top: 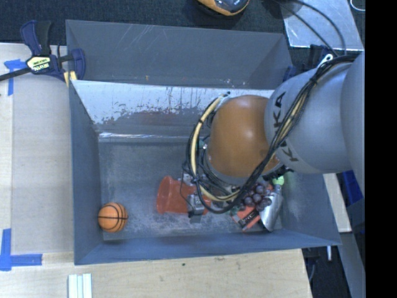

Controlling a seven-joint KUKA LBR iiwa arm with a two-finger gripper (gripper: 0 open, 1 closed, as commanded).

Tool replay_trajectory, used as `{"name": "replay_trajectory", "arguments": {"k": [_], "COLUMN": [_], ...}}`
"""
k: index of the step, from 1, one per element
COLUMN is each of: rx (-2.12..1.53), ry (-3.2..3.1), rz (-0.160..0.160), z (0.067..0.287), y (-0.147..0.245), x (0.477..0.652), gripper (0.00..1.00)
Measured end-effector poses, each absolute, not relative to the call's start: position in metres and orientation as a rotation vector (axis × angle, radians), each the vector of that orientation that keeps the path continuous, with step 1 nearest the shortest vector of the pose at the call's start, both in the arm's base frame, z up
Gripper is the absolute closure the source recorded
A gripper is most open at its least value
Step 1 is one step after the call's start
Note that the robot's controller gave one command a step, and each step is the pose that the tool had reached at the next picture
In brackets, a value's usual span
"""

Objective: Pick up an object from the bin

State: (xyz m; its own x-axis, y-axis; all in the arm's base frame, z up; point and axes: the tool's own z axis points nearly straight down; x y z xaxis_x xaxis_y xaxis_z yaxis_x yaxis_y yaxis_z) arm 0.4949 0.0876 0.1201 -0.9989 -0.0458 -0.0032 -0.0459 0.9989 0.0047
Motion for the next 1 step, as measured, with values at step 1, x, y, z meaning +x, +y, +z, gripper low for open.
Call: {"name": "replay_trajectory", "arguments": {"k": [1], "rx": [-0.07], "ry": [3.131], "rz": [0.009], "z": [0.1418], "y": [0.0876], "x": [0.4966], "gripper": [1.0]}}
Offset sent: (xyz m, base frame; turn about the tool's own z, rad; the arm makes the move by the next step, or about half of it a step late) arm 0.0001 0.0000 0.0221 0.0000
